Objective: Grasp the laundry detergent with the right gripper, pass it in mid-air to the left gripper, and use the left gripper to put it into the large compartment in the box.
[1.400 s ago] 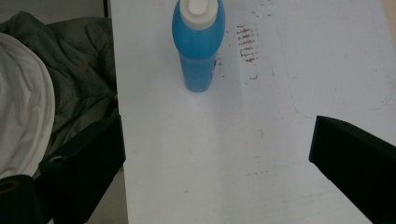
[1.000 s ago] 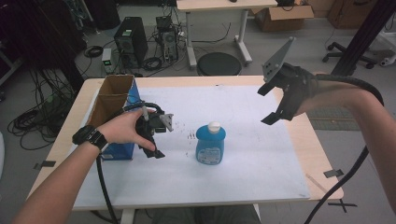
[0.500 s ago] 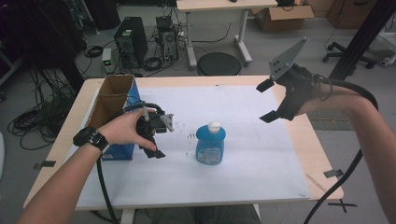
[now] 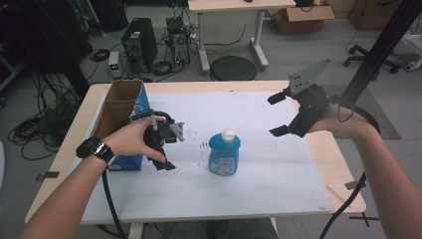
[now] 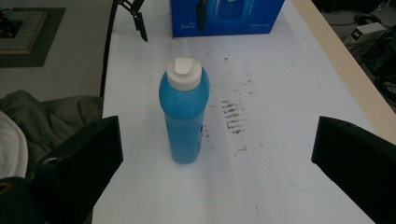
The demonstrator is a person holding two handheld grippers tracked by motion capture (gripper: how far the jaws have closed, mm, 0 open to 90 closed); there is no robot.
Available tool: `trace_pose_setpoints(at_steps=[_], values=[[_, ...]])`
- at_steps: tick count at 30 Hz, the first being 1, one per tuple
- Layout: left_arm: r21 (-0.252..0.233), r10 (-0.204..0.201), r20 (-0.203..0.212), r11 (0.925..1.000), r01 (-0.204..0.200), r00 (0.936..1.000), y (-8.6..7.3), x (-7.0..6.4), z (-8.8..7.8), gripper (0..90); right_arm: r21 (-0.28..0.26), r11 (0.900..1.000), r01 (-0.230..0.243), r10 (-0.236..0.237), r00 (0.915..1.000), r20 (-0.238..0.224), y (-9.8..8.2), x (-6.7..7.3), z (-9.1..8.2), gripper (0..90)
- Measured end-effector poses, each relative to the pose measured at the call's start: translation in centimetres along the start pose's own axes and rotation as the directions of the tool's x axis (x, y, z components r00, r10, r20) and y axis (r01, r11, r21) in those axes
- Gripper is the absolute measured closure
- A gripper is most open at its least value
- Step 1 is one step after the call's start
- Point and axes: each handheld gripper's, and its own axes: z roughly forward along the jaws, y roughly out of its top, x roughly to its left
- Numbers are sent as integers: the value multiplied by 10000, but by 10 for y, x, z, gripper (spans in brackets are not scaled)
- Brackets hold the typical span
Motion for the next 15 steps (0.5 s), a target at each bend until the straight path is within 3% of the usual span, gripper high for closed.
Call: trace_pose_setpoints(at_steps=[15], values=[[56, -118, -32, 9999, 118, 9999, -1, -1, 2, 42, -949, 9941, -517, 537, 9984, 190, -34, 7, 35, 14]])
